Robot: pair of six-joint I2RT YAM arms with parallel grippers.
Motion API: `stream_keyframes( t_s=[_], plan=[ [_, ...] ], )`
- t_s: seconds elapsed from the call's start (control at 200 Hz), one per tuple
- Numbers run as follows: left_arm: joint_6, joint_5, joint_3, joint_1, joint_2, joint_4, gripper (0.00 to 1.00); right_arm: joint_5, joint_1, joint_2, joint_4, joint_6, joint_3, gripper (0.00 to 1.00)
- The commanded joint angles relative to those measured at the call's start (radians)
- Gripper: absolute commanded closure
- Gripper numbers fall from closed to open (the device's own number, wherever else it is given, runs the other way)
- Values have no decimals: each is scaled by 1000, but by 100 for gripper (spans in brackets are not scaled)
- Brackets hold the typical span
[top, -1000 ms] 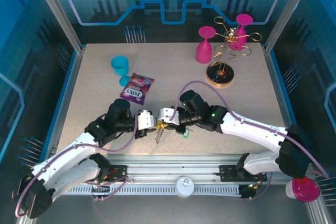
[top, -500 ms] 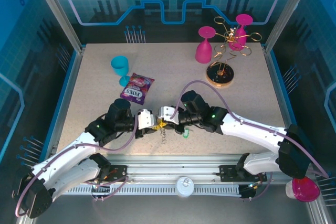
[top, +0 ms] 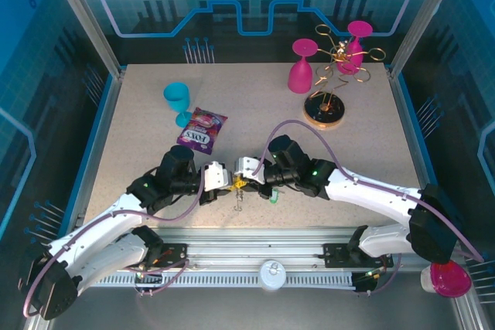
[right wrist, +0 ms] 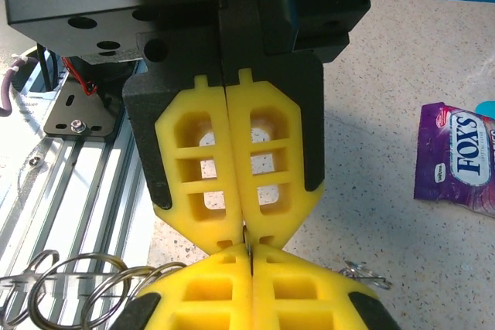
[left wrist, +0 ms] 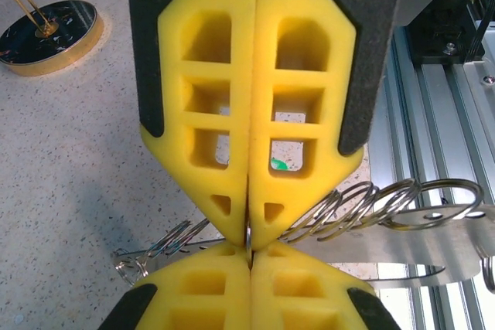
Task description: Put the keys on the keyring
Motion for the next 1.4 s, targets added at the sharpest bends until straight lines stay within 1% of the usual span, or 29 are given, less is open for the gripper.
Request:
stream_keyframes(
  t_s=[0.0, 0.06, 0.08, 0.095, 0.105, 0.11, 0.12, 0.13, 0.135, 0.17, 0.235, 0.31, 0.315, 0.335, 0.4, 0.455, 0.495, 0.545, 0.59, 0.665, 0.71, 0.786, 0.876, 0.931, 1.041, 1.196, 1.396],
  plan=[
    [52, -22, -7, -7, -20, 44, 100, -50, 4, -29, 52, 12, -12, 100],
    [63, -36, -14, -6, -28, 62, 100, -25, 2, -37, 49, 23, -18, 99],
    [64, -43, -16, -7, -30, 71, 100, -18, -1, -43, 51, 30, -22, 92],
    [64, -47, -18, -8, -32, 78, 100, -14, -3, -45, 52, 35, -27, 83],
    [64, -51, -19, -7, -32, 81, 100, -10, -6, -52, 55, 40, -31, 75],
    [65, -53, -19, -8, -32, 84, 100, -10, -6, -52, 55, 40, -31, 75],
    [64, -53, -20, -7, -32, 88, 100, -5, -8, -60, 57, 46, -35, 70],
    [64, -56, -21, -7, -33, 92, 100, -4, -9, -61, 58, 49, -36, 68],
    [63, -57, -21, -7, -33, 94, 100, 0, -11, -68, 60, 53, -41, 65],
    [60, -63, -23, -7, -33, 106, 100, 15, -17, -89, 69, 72, -54, 59],
    [47, -71, -31, -9, -33, 137, 100, 66, -28, -141, 73, 101, -83, 50],
    [30, -81, -48, -9, -34, 189, 100, 182, -33, -208, 64, 140, -117, 47],
    [28, -82, -48, -10, -35, 192, 100, 208, -34, -217, 60, 148, -122, 46],
    [23, -85, -54, -10, -35, 206, 100, 241, -35, -231, 52, 164, -131, 46],
    [9, -102, -74, -10, -37, 253, 100, 402, -38, -290, -1, 262, -155, 46],
    [5, -115, -85, -11, -33, 280, 100, 550, -39, -328, -84, 403, -161, 49],
    [5, -120, -89, -11, -29, 286, 100, 647, -45, -346, -200, 544, -158, 51],
    [3, -120, -91, -11, -26, 286, 100, 718, -53, -349, -311, 695, -156, 51],
    [5, -117, -96, -11, -21, 285, 100, 755, -63, -341, -409, 806, -153, 51],
    [17, -114, -107, -13, -19, 286, 100, 738, -96, -307, -528, 929, -142, 51],
    [23, -116, -107, -16, -14, 283, 100, 691, -122, -280, -582, 959, -126, 51],
    [23, -116, -105, -19, -3, 277, 100, 611, -158, -215, -627, 958, -105, 51],
    [26, -114, -102, -25, 14, 273, 100, 504, -191, -116, -613, 940, -80, 51],
    [27, -113, -100, -28, 20, 267, 100, 448, -192, -49, -596, 917, -54, 51],
    [32, -115, -103, -31, 23, 258, 100, 379, -184, 90, -580, 874, 22, 53],
    [44, -119, -110, -36, 16, 247, 100, 363, -164, 209, -543, 810, 95, 58],
    [48, -122, -107, -39, 21, 242, 100, 372, -150, 303, -554, 771, 155, 65]
  ],
)
